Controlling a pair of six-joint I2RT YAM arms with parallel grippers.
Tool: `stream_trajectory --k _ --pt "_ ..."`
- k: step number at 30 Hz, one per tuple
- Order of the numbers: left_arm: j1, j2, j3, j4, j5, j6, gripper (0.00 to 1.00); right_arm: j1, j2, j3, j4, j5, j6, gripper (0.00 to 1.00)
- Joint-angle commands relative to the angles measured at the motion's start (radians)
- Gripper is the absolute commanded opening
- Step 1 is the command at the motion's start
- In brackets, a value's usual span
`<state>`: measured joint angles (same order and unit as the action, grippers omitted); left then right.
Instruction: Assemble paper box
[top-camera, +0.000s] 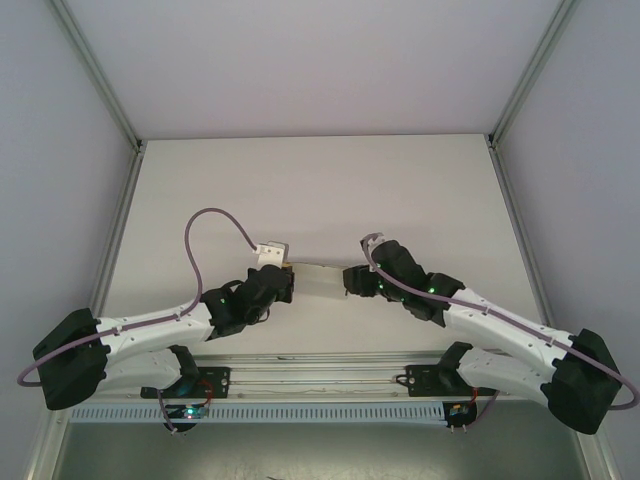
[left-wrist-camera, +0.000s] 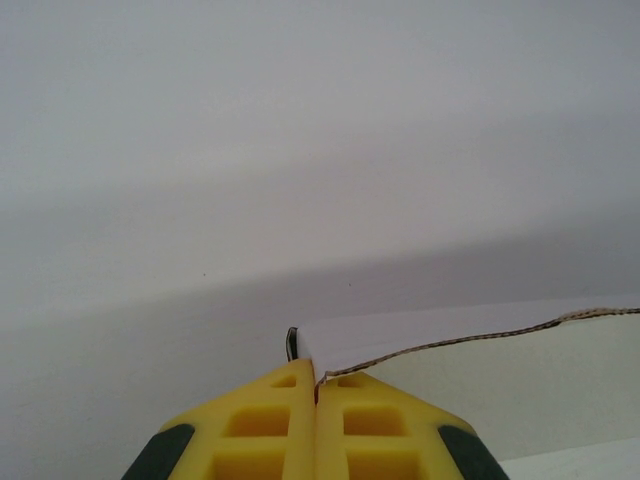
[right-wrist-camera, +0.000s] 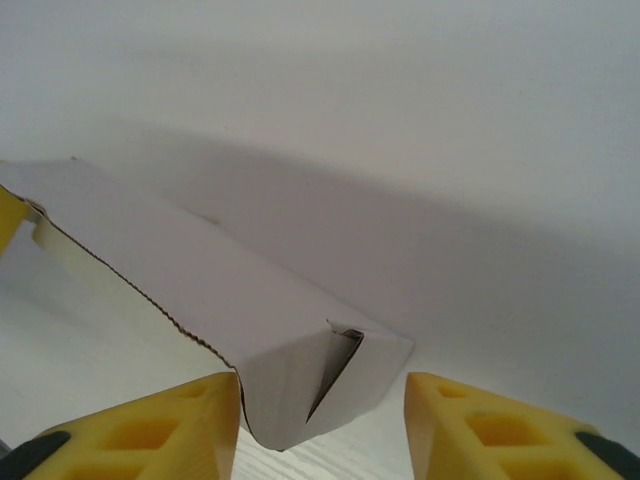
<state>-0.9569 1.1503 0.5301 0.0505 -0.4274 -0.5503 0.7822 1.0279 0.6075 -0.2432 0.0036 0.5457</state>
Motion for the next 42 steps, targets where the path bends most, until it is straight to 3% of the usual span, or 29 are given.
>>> stream_trajectory --k 1,8,13,19,25,30,39,42 --pt "-0.026 0.038 -0.018 -0.182 0.041 0.001 0.00 0.007 0.003 0.052 -0.019 -0.007 -0.020 0.43" --pt "-0.028 0.064 0.002 -0.192 0.043 0.006 0.00 0.011 0.013 0.063 -0.017 -0.022 -0.001 0.22" --pt "-0.030 0.087 0.019 -0.193 0.047 0.010 0.00 0.013 0.053 0.058 -0.004 -0.069 0.024 0.14" --pt "-0.036 0.109 0.038 -0.196 0.053 0.008 0.00 0.037 0.061 -0.020 0.092 0.015 0.114 0.00" --pt "-0.043 0.126 0.044 -0.175 0.077 -0.009 0.00 0.126 0.113 -0.166 0.337 0.126 0.228 0.00" --pt "-0.048 0.131 0.047 -0.184 0.081 -0.023 0.00 0.183 0.079 -0.206 0.271 0.215 0.235 0.00" --pt "-0.050 0.115 0.017 -0.174 0.057 -0.040 0.00 0.183 -0.050 -0.416 0.331 0.118 0.092 0.00" --pt "-0.049 0.108 0.001 -0.161 0.049 -0.045 0.00 0.183 -0.104 -0.489 0.360 0.154 0.091 0.00"
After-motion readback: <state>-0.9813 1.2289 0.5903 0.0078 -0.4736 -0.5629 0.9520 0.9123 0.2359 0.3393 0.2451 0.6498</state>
